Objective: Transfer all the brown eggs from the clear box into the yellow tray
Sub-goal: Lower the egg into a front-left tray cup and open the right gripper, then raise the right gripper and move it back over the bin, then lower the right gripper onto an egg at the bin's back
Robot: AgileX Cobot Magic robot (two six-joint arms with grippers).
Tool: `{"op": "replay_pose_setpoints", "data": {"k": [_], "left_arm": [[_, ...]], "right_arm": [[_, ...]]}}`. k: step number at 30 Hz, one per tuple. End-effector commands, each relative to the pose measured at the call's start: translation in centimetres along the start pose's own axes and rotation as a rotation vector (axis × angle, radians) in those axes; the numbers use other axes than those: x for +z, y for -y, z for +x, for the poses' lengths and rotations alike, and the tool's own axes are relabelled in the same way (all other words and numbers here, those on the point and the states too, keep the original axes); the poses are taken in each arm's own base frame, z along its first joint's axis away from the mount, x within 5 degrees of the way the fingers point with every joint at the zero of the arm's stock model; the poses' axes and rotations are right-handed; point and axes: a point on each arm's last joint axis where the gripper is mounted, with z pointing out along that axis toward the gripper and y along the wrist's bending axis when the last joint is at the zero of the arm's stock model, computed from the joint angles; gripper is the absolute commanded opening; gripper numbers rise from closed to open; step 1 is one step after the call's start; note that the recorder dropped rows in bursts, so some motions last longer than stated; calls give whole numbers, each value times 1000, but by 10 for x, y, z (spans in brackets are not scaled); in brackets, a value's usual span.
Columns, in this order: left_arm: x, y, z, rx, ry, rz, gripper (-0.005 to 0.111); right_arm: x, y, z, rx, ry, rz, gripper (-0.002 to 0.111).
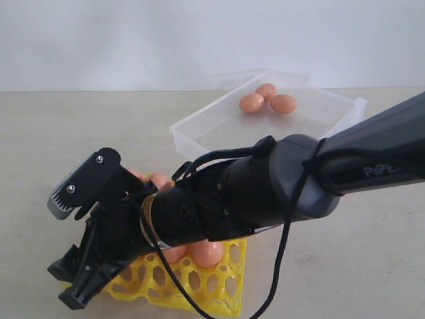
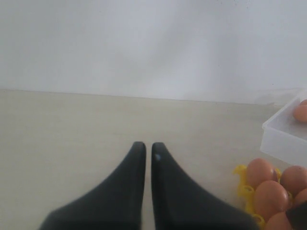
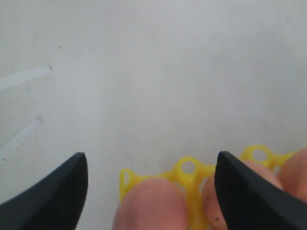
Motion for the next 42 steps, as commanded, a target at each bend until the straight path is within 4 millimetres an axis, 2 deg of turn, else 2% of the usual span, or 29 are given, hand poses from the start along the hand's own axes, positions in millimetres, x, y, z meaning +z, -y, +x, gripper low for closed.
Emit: {"op": "replay_pose_setpoints", "data": {"k": [1, 5, 8, 11, 14, 15, 16, 20, 22, 24, 26, 28, 31, 34, 36, 39, 42], "left_arm": [[0, 0, 0, -1, 6, -5, 4], [0, 0, 0, -1, 6, -5, 4], [0, 0, 0, -1, 6, -5, 4], [0, 0, 0, -1, 6, -5, 4], [0, 0, 0, -1, 6, -5, 4], [0, 0, 0, -1, 6, -5, 4], [0, 0, 0, -1, 6, -5, 4], [0, 0, 0, -1, 6, -5, 4], [0, 0, 0, -1, 6, -5, 4], [0, 0, 0, -1, 6, -5, 4], [0, 0, 0, -1, 6, -5, 4], [0, 0, 0, -1, 6, -5, 4], [0, 0, 0, -1, 6, -5, 4], [0, 0, 0, -1, 6, -5, 4], [0, 0, 0, -1, 6, -5, 4], [0, 0, 0, -1, 6, -5, 4], [0, 0, 0, -1, 6, -5, 4]], "right_arm": [[-19, 4, -21, -77, 40, 68, 66], [-28, 4, -31, -117, 64, 104, 66], [-35, 7, -37, -73, 78, 153, 63], [-45, 12, -43, 12, 72, 229, 44], [-58, 19, -51, -19, 10, 336, 6], [-64, 23, -57, -49, -4, 373, 1], [-69, 26, -64, -82, -2, 397, 1], [-93, 53, -94, -76, 29, 533, 1], [-112, 78, -107, 52, 39, 652, 1], [-131, 108, -110, 190, 8, 797, 1], [-150, 137, -105, 260, -61, 931, 1], [-166, 165, -88, 313, -176, 1025, 1], [-182, 195, -57, 360, -335, 1017, 1], [-189, 225, -24, 583, -388, 873, 1], [-191, 242, -13, 726, -391, 707, 1], [-190, 268, -9, 815, -316, 418, 1], [-191, 297, -12, 852, -191, 359, 1]]}}
